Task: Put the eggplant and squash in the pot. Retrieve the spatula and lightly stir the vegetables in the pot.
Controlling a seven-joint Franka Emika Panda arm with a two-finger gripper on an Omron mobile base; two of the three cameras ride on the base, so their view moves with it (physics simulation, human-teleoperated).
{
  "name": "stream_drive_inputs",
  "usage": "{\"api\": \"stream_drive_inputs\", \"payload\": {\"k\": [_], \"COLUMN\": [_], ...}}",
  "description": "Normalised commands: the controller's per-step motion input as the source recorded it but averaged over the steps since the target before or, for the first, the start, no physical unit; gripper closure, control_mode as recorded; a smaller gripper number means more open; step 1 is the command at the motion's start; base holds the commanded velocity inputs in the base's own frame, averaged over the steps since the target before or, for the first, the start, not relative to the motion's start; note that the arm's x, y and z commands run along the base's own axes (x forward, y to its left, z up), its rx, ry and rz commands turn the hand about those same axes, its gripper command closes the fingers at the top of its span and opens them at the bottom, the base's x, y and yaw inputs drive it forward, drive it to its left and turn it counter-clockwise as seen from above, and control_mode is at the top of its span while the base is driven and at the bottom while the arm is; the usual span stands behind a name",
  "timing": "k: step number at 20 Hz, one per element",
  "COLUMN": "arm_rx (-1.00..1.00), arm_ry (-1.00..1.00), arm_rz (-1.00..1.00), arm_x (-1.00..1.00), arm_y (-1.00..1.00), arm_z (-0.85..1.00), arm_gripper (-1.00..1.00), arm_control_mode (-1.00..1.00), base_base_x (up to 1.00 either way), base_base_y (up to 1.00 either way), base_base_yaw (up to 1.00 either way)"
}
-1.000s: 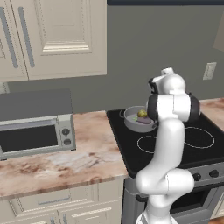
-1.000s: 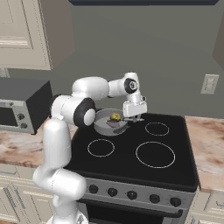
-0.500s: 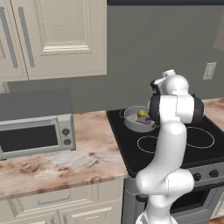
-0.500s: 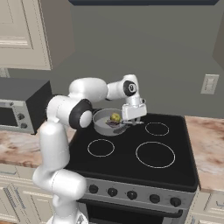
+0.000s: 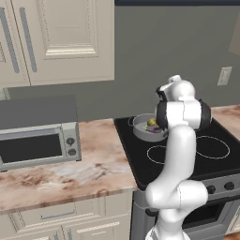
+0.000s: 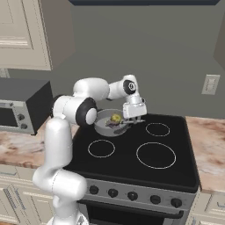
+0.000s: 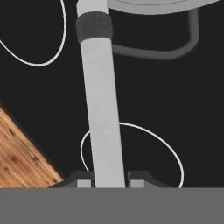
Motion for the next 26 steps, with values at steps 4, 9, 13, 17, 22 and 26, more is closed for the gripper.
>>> {"api": "stream_drive_inputs", "payload": {"k": [4,9,13,17,22,26], "arm_rx": [0.0,0.0,0.0,0.0,-0.03,-0.01], "arm_ry": [0.04,-0.03,-0.06,-0.01,0.0,0.0], "arm_rz": [0.0,0.0,0.0,0.0,-0.02,0.0], "arm_x": [0.31,0.13,0.0,0.47,0.36,-0.09], "arm_y": [0.0,0.0,0.0,0.0,0.0,0.0], "arm_z": [0.04,0.48,0.56,0.15,-0.34,-0.31], "arm_gripper": [1.0,1.0,1.0,1.0,1.0,1.0], "arm_control_mode": [-1.0,-1.0,-1.0,-1.0,-1.0,-1.0], "base_base_x": [0.0,0.0,0.0,0.0,0.0,0.0], "base_base_y": [0.0,0.0,0.0,0.0,0.0,0.0], "base_base_yaw": [0.0,0.0,0.0,0.0,0.0,0.0]}}
